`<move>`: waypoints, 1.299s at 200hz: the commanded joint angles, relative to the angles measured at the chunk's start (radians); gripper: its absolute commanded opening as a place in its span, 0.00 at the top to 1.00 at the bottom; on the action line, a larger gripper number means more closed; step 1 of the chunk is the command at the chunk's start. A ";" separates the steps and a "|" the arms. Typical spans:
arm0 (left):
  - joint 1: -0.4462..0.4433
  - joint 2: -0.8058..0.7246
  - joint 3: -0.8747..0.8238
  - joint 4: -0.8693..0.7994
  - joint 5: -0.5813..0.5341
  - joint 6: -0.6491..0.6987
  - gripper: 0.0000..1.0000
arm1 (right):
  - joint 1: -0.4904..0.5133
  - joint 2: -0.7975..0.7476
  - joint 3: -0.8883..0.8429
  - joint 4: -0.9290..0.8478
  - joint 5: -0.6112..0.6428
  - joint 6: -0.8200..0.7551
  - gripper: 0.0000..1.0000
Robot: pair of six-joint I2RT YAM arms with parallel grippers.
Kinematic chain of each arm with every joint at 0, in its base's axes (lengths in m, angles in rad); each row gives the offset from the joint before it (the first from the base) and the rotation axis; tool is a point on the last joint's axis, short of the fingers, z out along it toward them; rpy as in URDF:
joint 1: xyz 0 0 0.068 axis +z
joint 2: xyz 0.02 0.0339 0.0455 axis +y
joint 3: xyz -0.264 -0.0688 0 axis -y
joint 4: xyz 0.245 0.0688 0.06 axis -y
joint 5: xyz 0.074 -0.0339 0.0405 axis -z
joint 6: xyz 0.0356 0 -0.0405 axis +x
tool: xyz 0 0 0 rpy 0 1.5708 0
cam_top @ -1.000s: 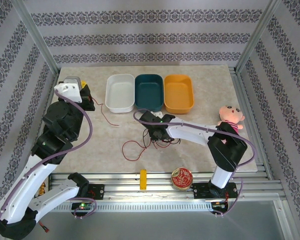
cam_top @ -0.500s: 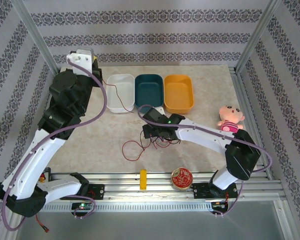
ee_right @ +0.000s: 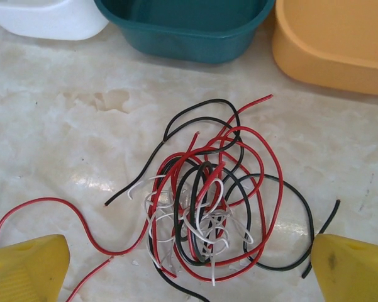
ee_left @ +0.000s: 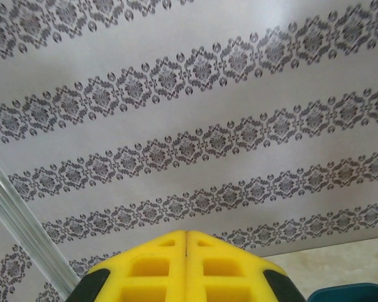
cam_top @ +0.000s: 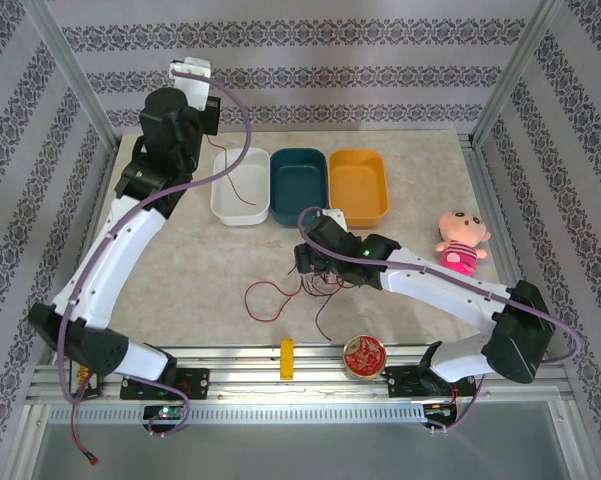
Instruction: Untangle the cables
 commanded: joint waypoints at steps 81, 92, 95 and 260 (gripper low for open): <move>0.076 0.079 -0.089 0.010 0.138 -0.030 1.00 | 0.010 -0.072 -0.039 -0.032 0.046 0.049 0.02; 0.076 0.079 -0.106 0.002 0.149 -0.040 1.00 | 0.010 -0.069 -0.029 -0.073 0.026 0.064 0.02; 0.075 0.078 -0.111 -0.001 0.153 -0.042 1.00 | 0.011 -0.069 -0.027 -0.085 0.021 0.072 0.02; 0.076 0.236 -0.269 -0.098 0.301 -0.270 1.00 | 0.122 -0.139 -0.208 -0.196 -0.211 0.331 0.43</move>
